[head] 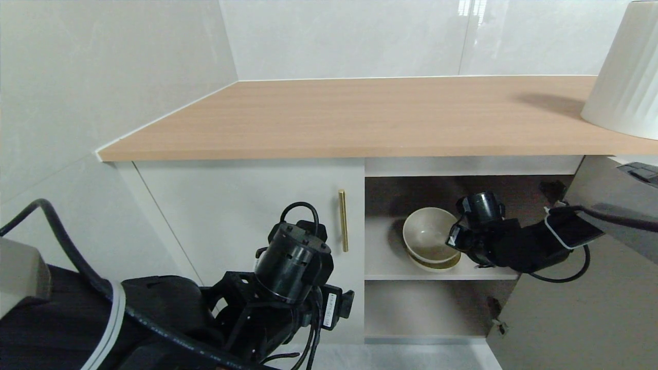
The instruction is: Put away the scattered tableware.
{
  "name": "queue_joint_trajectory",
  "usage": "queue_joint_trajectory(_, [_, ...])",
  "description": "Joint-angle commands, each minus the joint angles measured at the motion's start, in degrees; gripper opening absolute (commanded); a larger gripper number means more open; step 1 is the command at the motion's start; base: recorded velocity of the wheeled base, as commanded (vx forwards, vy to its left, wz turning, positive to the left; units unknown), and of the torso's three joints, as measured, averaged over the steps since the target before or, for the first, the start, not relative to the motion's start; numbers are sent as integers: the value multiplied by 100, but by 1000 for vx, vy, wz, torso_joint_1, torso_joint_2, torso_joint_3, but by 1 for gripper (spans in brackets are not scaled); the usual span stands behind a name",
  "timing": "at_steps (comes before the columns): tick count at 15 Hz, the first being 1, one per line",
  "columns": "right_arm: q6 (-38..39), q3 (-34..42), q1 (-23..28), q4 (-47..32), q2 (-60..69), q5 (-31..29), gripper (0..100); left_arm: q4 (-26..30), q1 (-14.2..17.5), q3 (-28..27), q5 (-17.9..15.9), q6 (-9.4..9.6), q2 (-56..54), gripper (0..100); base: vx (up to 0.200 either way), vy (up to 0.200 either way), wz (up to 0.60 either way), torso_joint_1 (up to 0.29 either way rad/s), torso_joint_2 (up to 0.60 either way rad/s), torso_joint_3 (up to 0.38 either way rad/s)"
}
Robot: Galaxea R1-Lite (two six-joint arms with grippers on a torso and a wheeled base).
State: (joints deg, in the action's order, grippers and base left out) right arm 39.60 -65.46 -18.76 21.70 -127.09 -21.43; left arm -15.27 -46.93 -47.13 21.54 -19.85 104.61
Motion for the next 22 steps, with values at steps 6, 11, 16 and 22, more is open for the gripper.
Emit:
queue_joint_trajectory(6, [-4,-10,13,1,-123,-1,0,-2,0,2,8,-2,7,100,0,0,0,0,0,0])
queue_joint_trajectory(11, [4,-2,13,1,-123,-1,100,-2,0,2,8,-2,-2,100,0,0,0,0,0,0])
queue_joint_trajectory(16, [-4,25,-5,-34,-27,16,100,-2,9,2,8,-19,-2,100,0,0,0,0,0,0])
queue_joint_trajectory(22, [-145,763,-374,-1036,1696,587,100,25,694,318,61,-90,-1267,100,0,0,0,0,0,0])
